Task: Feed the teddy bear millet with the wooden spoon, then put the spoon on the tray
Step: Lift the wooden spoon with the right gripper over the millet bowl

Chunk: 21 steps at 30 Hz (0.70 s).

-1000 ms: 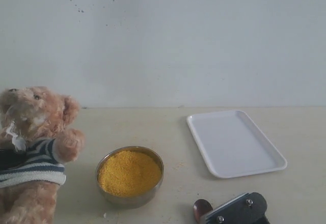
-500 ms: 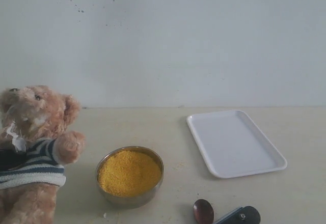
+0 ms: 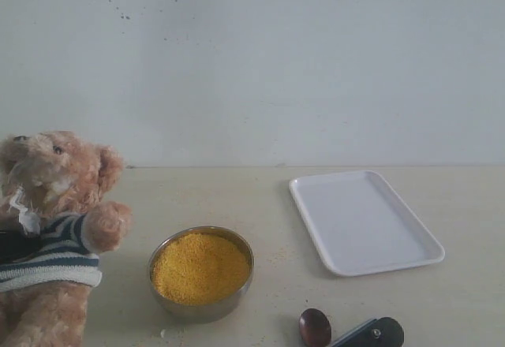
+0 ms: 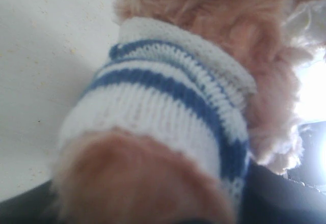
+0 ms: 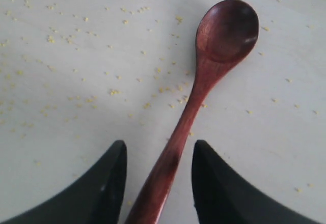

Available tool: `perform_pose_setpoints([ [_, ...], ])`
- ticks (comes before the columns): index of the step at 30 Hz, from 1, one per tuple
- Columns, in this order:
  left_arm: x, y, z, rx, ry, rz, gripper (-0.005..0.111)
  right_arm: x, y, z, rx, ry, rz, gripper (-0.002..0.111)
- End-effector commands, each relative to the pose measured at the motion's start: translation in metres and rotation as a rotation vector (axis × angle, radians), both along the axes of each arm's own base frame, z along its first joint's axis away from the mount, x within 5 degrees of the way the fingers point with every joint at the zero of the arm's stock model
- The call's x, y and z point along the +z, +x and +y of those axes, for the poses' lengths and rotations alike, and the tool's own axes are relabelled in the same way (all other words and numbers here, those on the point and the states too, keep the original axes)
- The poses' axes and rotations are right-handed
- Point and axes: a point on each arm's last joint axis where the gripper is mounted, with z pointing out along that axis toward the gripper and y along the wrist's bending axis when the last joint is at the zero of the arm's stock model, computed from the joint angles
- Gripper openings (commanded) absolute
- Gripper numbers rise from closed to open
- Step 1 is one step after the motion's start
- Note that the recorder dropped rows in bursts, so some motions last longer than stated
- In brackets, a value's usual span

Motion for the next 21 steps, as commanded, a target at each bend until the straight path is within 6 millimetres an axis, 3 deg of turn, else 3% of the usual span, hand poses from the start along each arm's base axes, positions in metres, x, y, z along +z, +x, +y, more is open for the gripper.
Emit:
perform_pose_setpoints([
  [1, 0.003, 0.000, -0.001, -0.010, -0.025, -0.023, 0.004, 0.000, 0.000, 0.000, -0.002, 0.001, 0.005, 0.039],
  [14, 0.002, -0.001, -0.001, -0.014, -0.025, -0.019, 0.004, 0.001, 0.004, 0.001, -0.017, 0.013, -0.033, 0.039],
  [21, 0.002, -0.001, -0.002, -0.019, -0.026, -0.012, 0.004, -0.014, 0.006, 0.011, -0.013, -0.030, 0.041, 0.039],
])
